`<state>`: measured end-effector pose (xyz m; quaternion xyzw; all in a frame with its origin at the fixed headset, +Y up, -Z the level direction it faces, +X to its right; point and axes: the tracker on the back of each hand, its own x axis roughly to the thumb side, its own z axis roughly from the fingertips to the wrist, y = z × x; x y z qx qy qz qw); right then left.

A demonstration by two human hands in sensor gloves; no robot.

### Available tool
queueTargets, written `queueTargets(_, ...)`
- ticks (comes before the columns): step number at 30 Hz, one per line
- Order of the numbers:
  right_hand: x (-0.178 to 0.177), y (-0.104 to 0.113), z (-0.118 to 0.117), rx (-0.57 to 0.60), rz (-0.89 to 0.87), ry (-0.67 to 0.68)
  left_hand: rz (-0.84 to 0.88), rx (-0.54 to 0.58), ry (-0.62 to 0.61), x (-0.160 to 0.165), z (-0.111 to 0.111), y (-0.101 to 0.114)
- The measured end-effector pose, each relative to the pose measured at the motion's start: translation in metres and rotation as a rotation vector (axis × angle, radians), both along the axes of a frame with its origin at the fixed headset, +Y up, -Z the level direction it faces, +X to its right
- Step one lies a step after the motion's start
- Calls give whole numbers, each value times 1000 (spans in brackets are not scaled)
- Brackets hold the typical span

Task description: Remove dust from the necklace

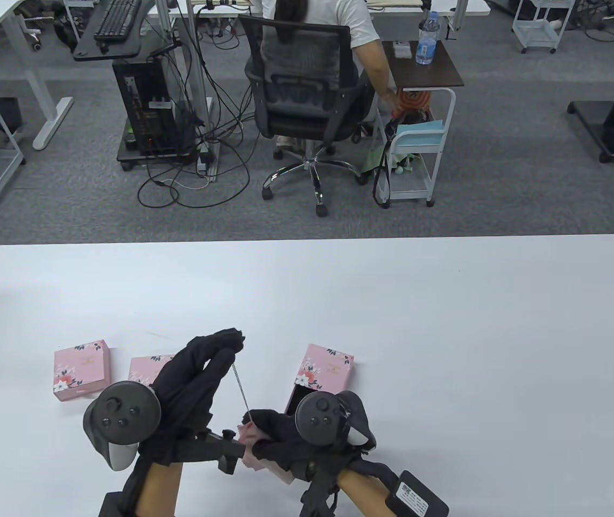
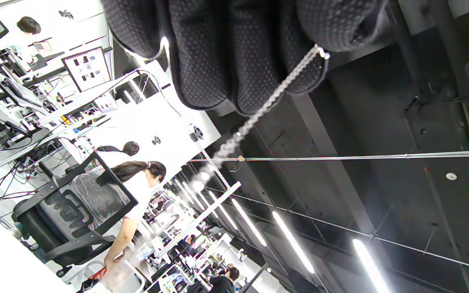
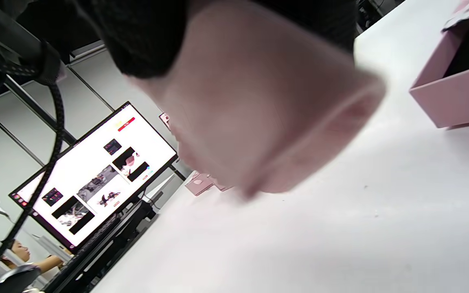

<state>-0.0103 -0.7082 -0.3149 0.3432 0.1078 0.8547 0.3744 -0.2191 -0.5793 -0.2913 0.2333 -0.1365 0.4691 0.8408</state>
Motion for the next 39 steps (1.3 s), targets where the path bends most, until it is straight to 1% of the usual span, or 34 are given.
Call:
queueTargets(8, -6, -6, 4, 9, 54, 39, 24, 19, 25, -6, 3, 3)
queueTargets(13, -9, -10, 6, 5, 64, 39, 42, 24, 26, -9, 4, 4)
queueTargets(20, -12, -14, 8, -7, 86, 56, 41, 32, 28, -9, 5, 5)
queueTargets(24, -13, -16, 8, -20, 82, 44, 42, 37, 25, -9, 6, 5)
queueTargets(29, -16, -21, 10, -18, 121, 60, 46, 51, 19, -8, 9, 7)
queueTargets(36, -17, -21, 12, -20, 134, 68, 39, 65, 31, -6, 13, 9)
queueTargets(39, -17, -21, 12, -24, 141, 71, 41, 70, 14, -5, 14, 10)
